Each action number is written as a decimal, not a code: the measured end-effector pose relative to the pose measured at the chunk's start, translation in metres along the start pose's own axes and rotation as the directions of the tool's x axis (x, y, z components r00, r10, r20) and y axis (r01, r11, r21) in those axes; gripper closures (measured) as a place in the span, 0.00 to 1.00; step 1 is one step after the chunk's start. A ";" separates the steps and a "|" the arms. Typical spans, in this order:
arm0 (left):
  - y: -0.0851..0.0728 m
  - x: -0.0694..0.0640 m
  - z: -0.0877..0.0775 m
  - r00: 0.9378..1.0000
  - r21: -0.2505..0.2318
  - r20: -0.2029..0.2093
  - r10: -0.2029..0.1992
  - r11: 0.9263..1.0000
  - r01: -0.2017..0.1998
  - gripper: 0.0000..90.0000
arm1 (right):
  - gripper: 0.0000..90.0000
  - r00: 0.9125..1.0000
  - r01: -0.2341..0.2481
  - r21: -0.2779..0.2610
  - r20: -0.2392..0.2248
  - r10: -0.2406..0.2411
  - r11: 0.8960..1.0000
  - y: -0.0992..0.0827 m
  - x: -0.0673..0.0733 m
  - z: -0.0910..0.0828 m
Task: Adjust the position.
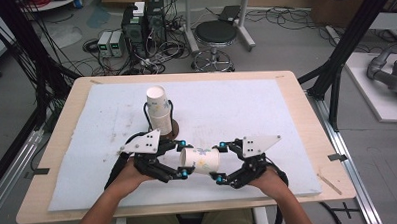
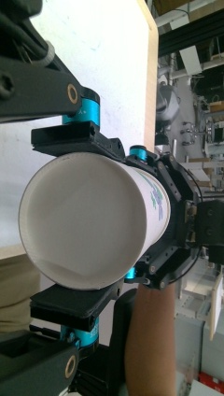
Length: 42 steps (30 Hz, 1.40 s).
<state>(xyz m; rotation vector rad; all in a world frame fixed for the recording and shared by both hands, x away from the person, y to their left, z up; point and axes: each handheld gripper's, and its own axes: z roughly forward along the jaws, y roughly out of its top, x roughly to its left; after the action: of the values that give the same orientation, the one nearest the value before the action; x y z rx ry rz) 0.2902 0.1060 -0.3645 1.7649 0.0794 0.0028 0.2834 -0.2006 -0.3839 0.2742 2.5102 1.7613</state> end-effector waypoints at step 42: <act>0.012 0.000 0.006 0.995 0.204 -0.104 0.011 0.979 0.010 0.13 | 0.34 0.999 0.033 0.124 -0.001 -0.033 0.992 0.024 -0.007 -0.005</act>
<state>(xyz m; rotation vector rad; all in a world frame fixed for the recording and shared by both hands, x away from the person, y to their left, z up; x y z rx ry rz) 0.2911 0.0982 -0.3541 1.9705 0.1598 0.0905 0.2925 -0.1986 -0.3601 0.2387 2.6119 1.5954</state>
